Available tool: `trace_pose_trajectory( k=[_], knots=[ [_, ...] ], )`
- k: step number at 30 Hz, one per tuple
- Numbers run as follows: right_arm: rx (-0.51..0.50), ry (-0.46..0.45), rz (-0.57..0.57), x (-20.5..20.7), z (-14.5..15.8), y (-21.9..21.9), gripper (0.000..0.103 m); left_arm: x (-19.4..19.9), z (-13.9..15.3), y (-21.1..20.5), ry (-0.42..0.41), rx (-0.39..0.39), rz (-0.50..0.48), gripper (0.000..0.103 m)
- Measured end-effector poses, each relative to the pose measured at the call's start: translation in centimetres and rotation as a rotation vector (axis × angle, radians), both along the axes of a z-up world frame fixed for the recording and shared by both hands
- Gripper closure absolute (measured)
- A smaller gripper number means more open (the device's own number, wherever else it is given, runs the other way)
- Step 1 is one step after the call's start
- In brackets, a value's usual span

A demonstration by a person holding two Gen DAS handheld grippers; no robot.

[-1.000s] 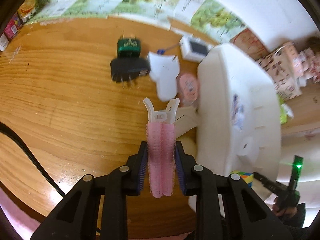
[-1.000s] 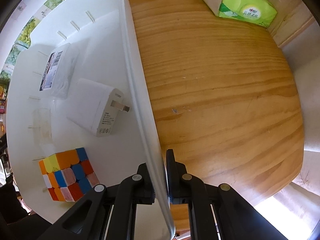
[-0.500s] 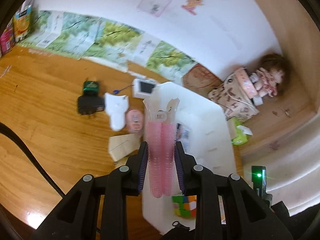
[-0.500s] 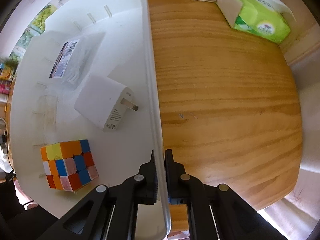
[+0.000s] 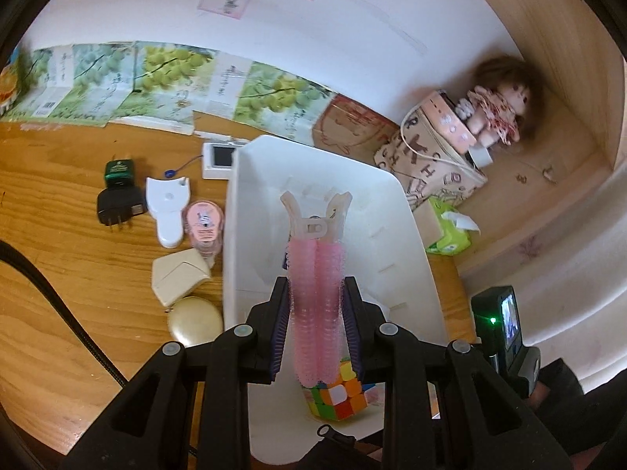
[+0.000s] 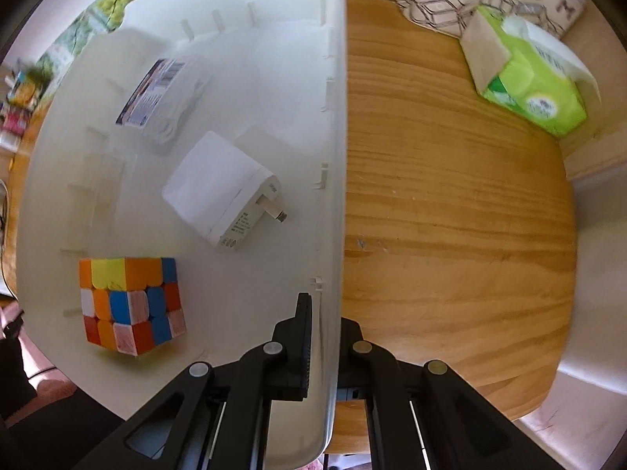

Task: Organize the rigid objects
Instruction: 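Carry the pink curler with the left gripper into the tray and release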

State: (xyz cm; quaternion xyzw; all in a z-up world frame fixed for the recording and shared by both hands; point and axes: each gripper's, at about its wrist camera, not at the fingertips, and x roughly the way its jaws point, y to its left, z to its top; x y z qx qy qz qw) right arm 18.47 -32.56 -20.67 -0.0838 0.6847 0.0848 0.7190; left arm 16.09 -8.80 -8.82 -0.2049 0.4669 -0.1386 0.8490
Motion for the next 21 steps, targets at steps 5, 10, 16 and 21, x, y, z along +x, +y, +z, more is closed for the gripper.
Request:
trace_pose_trajectory(
  k=[5, 10, 16, 21],
  knots=[
    [0.006, 0.000, 0.049, 0.1, 0.1, 0.5, 0.098, 0.2, -0.2, -1.9, 0.015, 0.029, -0.027, 0.075],
    [0.014, -0.006, 0.108, 0.3, 0.3, 1.4, 0.098, -0.2, -0.1, -3.5, 0.006, 0.057, -0.038, 0.074],
    [0.009, -0.013, 0.185, 0.2, 1.2, 2.5, 0.097, -0.6, -0.2, -4.8, 0.012, 0.081, -0.018, 0.074],
    [-0.007, -0.027, 0.253, -0.7, 1.7, 3.5, 0.096, -1.2, -0.6, -5.3, 0.038, 0.117, 0.031, 0.072]
  ],
)
